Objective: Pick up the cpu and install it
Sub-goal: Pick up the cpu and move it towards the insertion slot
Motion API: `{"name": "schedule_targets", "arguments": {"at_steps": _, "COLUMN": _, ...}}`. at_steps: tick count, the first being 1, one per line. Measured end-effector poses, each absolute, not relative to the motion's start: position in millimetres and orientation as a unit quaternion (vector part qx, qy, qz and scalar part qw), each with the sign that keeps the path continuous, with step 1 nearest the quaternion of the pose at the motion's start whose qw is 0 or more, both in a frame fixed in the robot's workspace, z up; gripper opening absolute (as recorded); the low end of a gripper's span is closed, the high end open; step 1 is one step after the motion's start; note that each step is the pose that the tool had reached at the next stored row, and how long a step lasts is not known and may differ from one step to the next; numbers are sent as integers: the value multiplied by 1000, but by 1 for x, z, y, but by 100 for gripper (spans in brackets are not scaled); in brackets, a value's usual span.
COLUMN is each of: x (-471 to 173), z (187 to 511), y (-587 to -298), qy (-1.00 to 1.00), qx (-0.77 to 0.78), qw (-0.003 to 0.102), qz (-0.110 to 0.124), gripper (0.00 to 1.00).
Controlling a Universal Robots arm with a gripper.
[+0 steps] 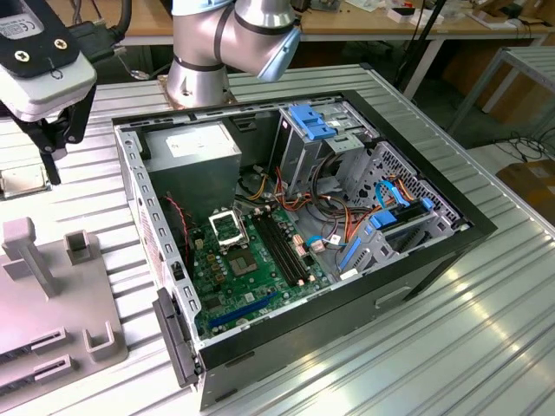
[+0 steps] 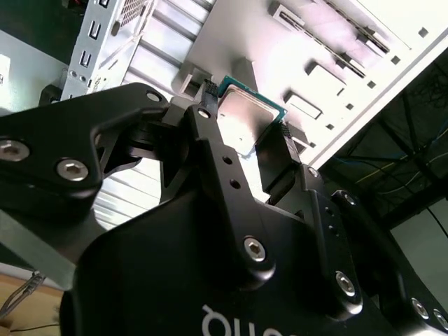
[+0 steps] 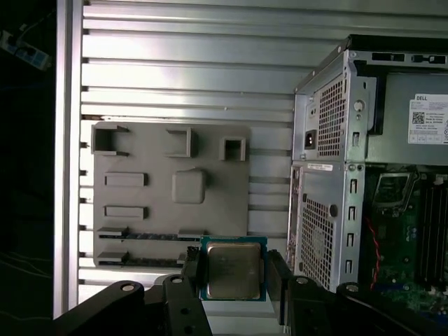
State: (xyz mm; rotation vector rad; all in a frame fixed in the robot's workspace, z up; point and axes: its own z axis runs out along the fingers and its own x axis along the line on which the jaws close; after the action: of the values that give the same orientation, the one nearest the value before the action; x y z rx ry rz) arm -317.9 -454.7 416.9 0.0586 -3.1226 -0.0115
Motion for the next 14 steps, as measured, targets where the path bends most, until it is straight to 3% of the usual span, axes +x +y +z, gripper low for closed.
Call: {"name": "schedule_targets", "arguments": {"at_steps": 14, "x": -295, "z": 417, "y": -455, "qy": -1000, "qx": 19, "qw": 9, "qz": -4, "gripper": 48}}
